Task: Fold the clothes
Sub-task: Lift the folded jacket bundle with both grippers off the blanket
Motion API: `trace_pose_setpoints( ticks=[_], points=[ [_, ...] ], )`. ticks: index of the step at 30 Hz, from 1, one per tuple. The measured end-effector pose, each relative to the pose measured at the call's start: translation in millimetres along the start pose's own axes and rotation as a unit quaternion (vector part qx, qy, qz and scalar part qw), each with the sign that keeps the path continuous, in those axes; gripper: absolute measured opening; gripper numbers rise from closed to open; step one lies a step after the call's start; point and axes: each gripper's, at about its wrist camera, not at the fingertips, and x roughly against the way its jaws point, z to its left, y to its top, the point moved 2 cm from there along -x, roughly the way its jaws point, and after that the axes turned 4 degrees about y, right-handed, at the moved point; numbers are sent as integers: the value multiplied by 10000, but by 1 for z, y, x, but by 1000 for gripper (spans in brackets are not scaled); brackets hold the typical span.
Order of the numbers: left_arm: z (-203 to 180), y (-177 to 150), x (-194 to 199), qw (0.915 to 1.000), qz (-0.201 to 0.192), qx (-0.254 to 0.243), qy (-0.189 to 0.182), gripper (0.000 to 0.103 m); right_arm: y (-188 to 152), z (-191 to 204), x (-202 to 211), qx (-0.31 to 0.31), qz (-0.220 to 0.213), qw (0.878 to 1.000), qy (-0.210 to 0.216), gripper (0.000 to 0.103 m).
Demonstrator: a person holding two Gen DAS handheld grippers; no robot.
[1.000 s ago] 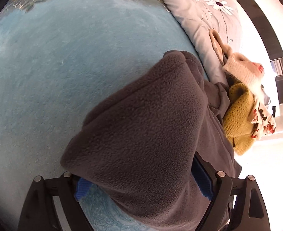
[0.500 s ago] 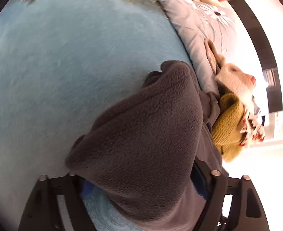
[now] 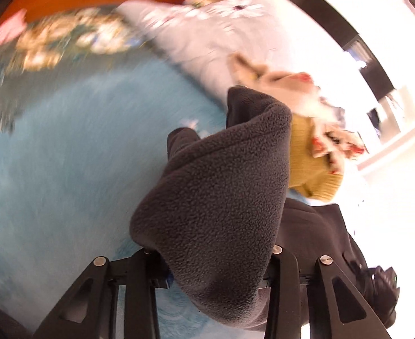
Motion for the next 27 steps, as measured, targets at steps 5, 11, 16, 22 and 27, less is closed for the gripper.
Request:
trace_pose_setpoints(
  ticks=[5,11,16,22,27],
  points=[
    [-59,17,28,9972,-258,-653,-255,39,15,39,33,440,50,9984,354,36],
    [-150,-3,55,9859,-191,-1406,-885,39,43,56,125,838,-288,9944,567,36],
    [-242,-39,51,9699,151,-1975,-1413,39,71,57,232,1227,-872,9877,418,36],
    [-335,-100,32,9502,739,-2403,-1840,39,96,42,354,1550,-1437,9774,-56,36],
    [-368,-148,13,9409,1091,-2442,-2076,39,114,9,420,1605,-1764,9704,-381,36]
  ],
)
